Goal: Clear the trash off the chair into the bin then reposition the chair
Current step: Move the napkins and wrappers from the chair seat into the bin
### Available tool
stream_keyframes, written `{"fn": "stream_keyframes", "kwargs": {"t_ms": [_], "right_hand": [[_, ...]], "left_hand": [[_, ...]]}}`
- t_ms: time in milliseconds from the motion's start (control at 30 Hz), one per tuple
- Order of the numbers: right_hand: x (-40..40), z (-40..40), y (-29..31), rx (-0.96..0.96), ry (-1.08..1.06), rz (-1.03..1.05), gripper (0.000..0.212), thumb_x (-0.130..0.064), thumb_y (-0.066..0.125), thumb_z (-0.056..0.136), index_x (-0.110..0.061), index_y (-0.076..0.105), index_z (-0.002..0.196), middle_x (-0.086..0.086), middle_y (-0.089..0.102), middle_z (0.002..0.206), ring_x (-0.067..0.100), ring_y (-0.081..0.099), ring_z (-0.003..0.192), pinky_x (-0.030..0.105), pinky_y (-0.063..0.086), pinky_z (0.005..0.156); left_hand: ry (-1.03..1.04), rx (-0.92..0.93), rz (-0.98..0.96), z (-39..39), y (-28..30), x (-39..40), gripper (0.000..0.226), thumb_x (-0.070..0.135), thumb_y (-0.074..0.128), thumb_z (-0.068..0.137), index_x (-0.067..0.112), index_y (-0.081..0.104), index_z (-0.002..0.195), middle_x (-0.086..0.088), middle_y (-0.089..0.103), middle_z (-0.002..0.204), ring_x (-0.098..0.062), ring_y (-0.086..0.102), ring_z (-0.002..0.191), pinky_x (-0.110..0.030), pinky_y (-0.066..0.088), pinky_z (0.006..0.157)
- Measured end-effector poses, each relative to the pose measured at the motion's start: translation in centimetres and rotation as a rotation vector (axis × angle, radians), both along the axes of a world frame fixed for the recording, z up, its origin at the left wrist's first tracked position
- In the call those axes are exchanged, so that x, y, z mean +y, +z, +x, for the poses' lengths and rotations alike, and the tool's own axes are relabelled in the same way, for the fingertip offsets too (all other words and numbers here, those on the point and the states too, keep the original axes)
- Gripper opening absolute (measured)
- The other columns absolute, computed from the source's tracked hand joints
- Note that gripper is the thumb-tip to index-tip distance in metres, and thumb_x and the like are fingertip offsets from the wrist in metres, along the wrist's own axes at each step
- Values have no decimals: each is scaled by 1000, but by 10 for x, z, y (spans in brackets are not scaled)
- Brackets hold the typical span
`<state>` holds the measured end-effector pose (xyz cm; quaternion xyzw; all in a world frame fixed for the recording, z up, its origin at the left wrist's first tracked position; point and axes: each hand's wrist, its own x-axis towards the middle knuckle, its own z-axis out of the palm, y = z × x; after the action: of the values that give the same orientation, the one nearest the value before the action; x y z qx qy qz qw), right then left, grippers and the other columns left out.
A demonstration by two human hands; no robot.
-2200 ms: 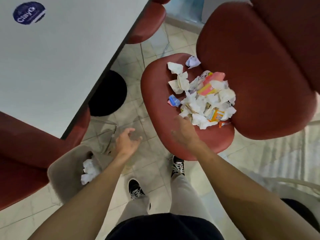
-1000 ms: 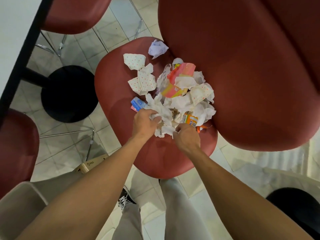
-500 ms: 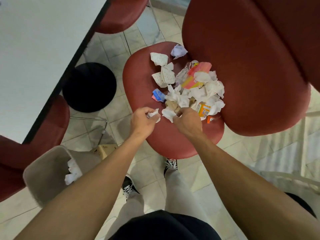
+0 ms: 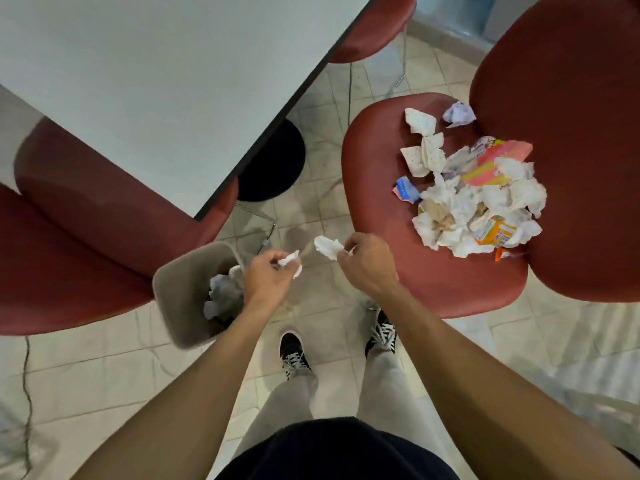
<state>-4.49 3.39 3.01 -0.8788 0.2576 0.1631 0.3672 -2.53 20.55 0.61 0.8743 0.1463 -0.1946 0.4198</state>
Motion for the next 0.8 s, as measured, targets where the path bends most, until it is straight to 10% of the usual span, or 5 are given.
{"fn": "stream_keyframes", "kwargs": {"t_ms": [467, 800], "right_hand": [[186, 22, -21, 102, 283, 79, 17, -27, 59, 85, -22, 67, 99, 4, 68, 100, 26, 64, 94, 29, 49, 78], [167, 25, -23, 102, 278, 104, 29, -26, 61, 89, -20, 64, 117, 8, 62, 120, 24, 60, 107, 31, 48, 91]], "left_hand": [[338, 64, 92, -11, -19, 173, 17, 24, 75, 77, 18, 69, 91, 4, 64, 86, -16, 61, 86, -23, 43, 76], [286, 74, 126, -10, -28, 174, 27, 31, 74, 78, 23, 67, 103, 3, 67, 103, -15, 60, 96, -23, 42, 84]]}}
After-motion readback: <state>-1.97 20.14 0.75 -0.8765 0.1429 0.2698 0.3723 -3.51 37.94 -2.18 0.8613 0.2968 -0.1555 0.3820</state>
